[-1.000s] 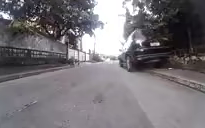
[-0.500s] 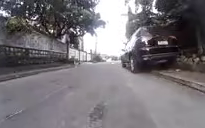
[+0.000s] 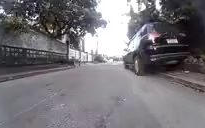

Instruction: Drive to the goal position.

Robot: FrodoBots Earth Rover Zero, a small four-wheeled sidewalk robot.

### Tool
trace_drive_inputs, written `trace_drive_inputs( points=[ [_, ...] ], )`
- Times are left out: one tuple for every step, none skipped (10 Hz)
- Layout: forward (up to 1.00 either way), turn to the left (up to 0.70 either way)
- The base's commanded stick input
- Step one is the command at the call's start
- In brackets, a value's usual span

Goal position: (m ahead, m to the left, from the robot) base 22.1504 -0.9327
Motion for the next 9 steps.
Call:
trace_drive_inputs(
  points=[
    [0.99, -0.01],
    [0.99, -0.01],
    [0.99, -0.01],
    [0.99, -0.01],
    [0.99, -0.01],
    [0.99, -0.01],
    [0.99, -0.01],
    [0.99, -0.01],
    [0.99, -0.01]
  ],
)
